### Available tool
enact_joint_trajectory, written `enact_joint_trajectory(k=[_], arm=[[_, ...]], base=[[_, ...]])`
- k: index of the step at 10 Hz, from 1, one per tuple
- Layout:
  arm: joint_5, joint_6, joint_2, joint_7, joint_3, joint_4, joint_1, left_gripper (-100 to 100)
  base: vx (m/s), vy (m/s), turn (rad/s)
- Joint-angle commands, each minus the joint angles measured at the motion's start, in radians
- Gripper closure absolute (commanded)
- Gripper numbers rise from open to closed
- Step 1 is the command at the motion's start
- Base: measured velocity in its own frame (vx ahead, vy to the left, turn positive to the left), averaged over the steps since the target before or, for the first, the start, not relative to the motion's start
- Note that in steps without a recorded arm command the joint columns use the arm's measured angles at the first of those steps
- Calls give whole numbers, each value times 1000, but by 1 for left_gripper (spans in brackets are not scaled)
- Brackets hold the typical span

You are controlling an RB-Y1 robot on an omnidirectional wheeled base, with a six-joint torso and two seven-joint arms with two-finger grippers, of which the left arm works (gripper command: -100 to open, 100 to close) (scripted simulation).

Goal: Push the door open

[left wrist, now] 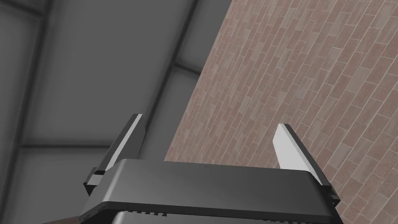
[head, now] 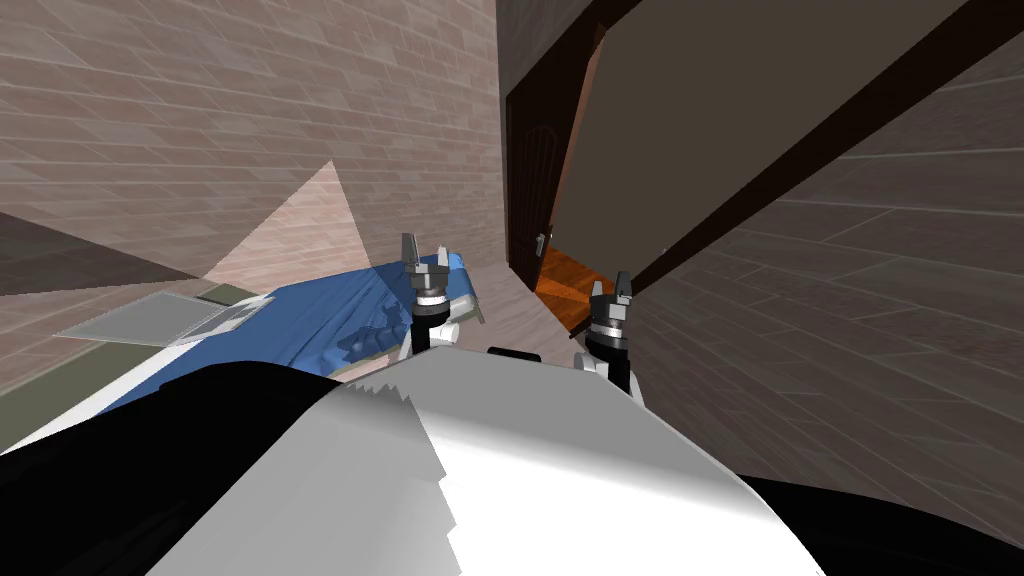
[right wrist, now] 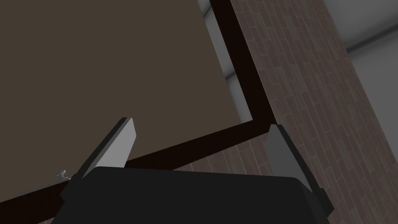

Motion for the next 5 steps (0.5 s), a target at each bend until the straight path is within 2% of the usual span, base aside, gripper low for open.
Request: enact_joint_trajectory(k=[1,5], arm=[[-2,-1,10,2,0,31,-17,-100],[-8,-4,34,8,1,131,-73,-100]], base=[[83,-1,-72],[151,2,-76]])
